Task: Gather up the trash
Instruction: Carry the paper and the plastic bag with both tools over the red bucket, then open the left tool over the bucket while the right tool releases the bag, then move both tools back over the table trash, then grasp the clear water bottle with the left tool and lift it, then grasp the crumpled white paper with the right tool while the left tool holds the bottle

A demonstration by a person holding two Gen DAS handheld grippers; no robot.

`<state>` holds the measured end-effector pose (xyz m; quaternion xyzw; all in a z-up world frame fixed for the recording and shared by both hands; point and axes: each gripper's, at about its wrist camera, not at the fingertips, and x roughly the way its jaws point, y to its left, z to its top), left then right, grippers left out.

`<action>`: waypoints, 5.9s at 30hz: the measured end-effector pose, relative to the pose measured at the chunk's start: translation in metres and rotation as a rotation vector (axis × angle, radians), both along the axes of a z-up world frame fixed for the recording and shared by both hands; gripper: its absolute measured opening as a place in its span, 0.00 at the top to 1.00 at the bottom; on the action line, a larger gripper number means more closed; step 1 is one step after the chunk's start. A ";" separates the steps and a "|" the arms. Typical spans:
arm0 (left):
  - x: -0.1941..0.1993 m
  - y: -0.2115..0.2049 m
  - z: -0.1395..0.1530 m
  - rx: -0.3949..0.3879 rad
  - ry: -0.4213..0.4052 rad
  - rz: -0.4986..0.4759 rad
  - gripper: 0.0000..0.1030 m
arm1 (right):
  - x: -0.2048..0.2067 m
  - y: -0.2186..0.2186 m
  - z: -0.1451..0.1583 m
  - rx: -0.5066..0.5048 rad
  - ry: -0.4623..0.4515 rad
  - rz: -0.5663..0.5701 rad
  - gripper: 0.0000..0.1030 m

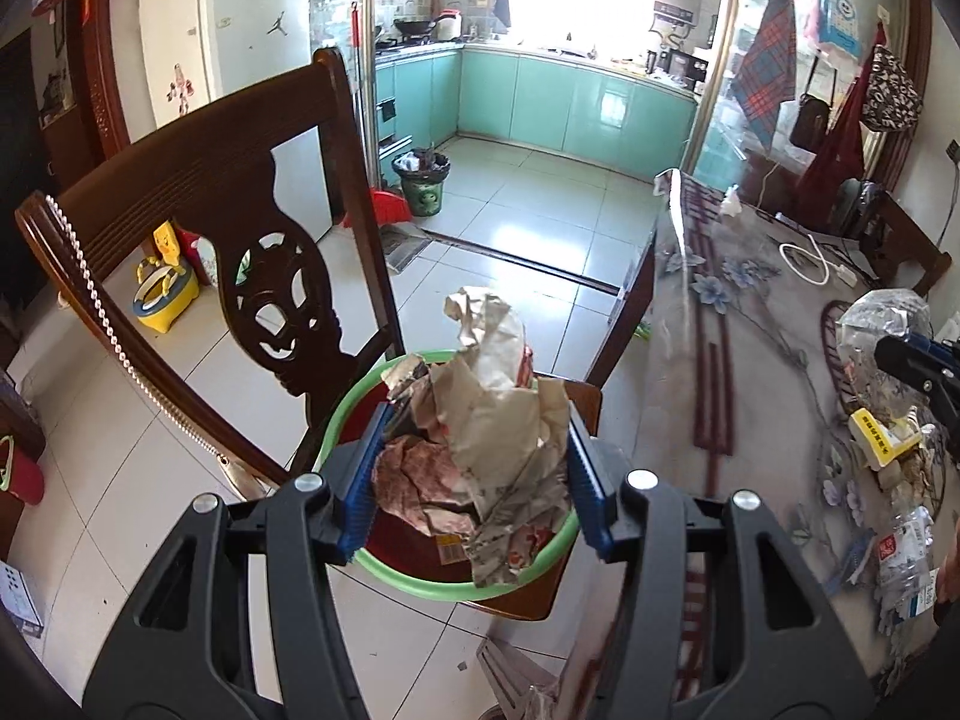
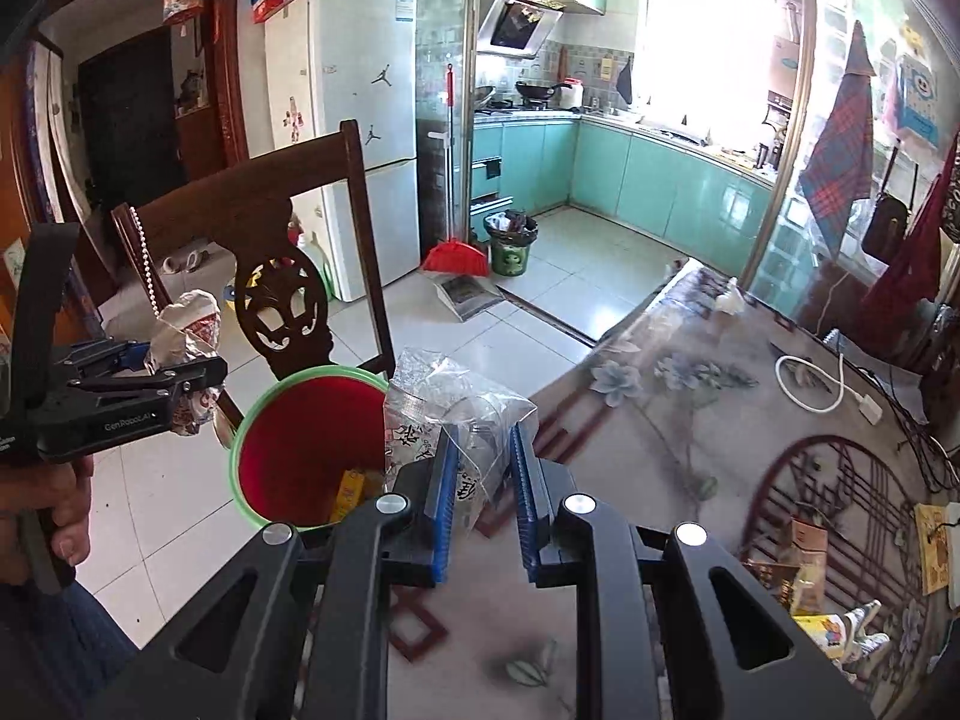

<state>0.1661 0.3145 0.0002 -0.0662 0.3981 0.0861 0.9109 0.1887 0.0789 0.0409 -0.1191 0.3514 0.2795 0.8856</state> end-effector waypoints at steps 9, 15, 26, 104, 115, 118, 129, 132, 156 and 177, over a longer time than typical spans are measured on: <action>0.017 0.041 -0.045 -0.081 0.102 -0.003 0.50 | 0.026 0.075 -0.032 0.011 0.073 0.065 0.83; 0.024 0.051 -0.057 -0.111 0.137 0.000 0.50 | 0.047 0.115 -0.057 0.013 0.135 0.113 0.83; 0.027 0.044 -0.065 -0.114 0.171 -0.049 0.48 | 0.078 0.159 -0.078 0.050 0.237 0.161 0.81; -0.040 -0.428 -0.068 0.020 0.235 -0.719 0.05 | -0.128 -0.423 -0.032 0.193 0.130 -0.572 0.06; -0.025 -0.434 -0.084 0.072 0.291 -0.696 0.06 | -0.129 -0.428 -0.033 0.214 0.142 -0.565 0.06; -0.022 -0.430 -0.088 0.074 0.307 -0.691 0.21 | -0.129 -0.424 -0.035 0.210 0.146 -0.555 0.06; -0.020 -0.410 -0.084 0.051 0.299 -0.682 0.46 | -0.122 -0.394 -0.048 0.155 0.178 -0.496 0.06; -0.024 -0.397 -0.071 0.052 0.265 -0.671 0.46 | -0.119 -0.383 -0.053 0.140 0.184 -0.473 0.06; -0.051 -0.294 -0.014 -0.012 0.085 -0.567 0.99 | -0.077 -0.307 -0.122 -0.065 0.290 -0.428 0.06; -0.054 -0.290 -0.080 0.107 0.412 -0.668 0.19 | -0.074 -0.303 -0.117 -0.050 0.289 -0.418 0.06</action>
